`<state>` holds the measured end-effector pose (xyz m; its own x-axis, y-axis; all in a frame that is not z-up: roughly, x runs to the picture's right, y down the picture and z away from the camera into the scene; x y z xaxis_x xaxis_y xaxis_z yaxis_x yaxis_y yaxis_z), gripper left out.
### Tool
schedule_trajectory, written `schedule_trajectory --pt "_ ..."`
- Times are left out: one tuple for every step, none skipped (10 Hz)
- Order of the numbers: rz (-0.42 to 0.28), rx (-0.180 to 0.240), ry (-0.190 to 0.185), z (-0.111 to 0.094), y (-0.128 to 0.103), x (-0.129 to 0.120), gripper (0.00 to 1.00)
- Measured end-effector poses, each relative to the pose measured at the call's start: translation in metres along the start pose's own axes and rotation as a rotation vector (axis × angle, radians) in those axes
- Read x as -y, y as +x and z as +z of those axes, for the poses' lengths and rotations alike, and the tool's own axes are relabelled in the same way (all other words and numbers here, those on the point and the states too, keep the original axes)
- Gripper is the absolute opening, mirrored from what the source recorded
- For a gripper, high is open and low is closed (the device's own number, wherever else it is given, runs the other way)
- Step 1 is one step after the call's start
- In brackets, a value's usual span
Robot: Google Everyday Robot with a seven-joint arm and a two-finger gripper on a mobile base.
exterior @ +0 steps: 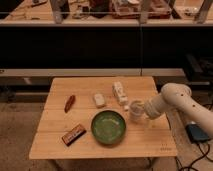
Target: Pick up the ceramic cup
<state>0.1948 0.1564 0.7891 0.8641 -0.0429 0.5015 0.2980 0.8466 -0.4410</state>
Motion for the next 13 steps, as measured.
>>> schedule_trajectory --pt "0.005 -0.011 -0.015 0.007 0.001 0.002 0.53" --pt "0.020 -0.011 -0.026 0.012 0.000 0.004 0.41" --pt "0.044 0.010 -0.025 0.012 -0.004 0.009 0.32" --pt "0.069 0.045 -0.026 0.011 -0.011 0.012 0.24" --pt "0.112 0.115 -0.006 0.000 -0.026 0.021 0.12" --pt "0.140 0.164 0.015 -0.015 -0.036 0.028 0.03" --pt "0.161 0.191 0.037 -0.029 -0.041 0.033 0.00" --pt "0.179 0.208 0.061 -0.046 -0.043 0.035 0.00" --pt "0.184 0.205 0.067 -0.056 -0.043 0.032 0.00" --pt "0.184 0.192 0.077 -0.068 -0.044 0.028 0.00" --pt "0.175 0.167 0.086 -0.085 -0.046 0.023 0.00" --pt "0.166 0.148 0.086 -0.096 -0.049 0.019 0.00" --pt "0.155 0.123 0.082 -0.110 -0.054 0.013 0.00"
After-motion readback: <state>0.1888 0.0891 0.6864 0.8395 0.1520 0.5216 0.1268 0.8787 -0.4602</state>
